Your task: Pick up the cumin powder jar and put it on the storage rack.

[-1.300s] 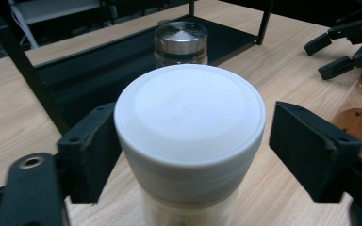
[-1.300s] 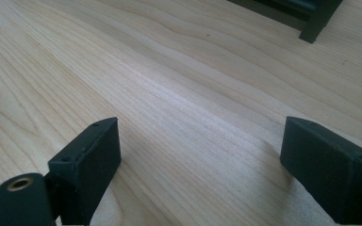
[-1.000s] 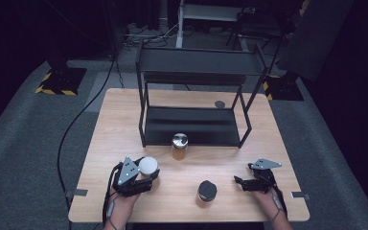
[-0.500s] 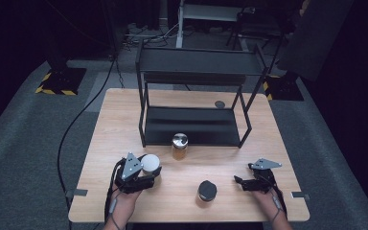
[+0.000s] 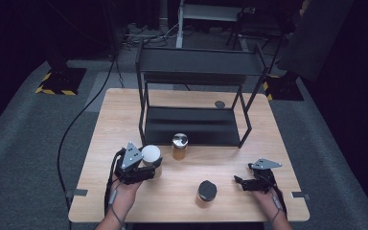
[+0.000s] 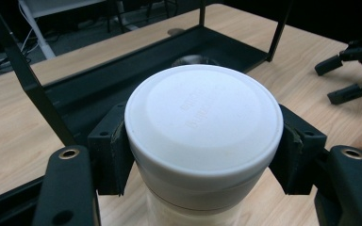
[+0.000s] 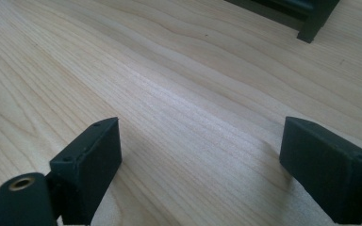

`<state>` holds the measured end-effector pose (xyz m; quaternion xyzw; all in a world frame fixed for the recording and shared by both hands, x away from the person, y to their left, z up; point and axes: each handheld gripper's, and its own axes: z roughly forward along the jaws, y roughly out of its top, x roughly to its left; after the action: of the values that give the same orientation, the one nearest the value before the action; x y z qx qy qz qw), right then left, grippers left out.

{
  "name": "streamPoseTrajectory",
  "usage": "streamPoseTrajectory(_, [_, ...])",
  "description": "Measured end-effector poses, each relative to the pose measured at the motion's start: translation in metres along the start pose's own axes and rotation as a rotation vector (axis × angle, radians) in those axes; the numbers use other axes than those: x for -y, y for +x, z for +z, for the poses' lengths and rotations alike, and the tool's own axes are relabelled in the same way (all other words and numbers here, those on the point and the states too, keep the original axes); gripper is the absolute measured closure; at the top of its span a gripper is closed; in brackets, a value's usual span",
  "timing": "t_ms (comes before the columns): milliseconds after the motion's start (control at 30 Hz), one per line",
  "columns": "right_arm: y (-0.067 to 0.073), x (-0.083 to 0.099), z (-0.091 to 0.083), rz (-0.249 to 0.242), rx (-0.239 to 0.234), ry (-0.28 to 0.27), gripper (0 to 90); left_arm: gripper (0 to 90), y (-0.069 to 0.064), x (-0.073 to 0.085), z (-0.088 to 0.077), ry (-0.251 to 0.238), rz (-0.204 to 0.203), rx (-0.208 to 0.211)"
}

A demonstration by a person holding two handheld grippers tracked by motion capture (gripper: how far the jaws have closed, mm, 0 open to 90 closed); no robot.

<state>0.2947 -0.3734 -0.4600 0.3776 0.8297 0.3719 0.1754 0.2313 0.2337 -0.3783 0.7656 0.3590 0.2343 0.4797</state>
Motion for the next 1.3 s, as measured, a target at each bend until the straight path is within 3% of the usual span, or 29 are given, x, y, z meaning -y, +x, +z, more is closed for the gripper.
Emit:
streamPoseTrajectory(467, [0.0, 0.0, 0.0, 0.002, 0.003, 0.0, 13.4, 33.2, 0.008, -0.026, 0.011, -0.007, 0.01, 0.017])
streamPoseTrajectory(633, [0.0, 0.0, 0.0, 0.002, 0.003, 0.0, 13.4, 33.2, 0.011, -0.037, 0.017, -0.008, 0.016, 0.004])
streamPoseTrajectory(1300, [0.0, 0.0, 0.0, 0.002, 0.004, 0.001, 13.4, 33.2, 0.036, -0.071, 0.042, -0.034, 0.016, -0.002])
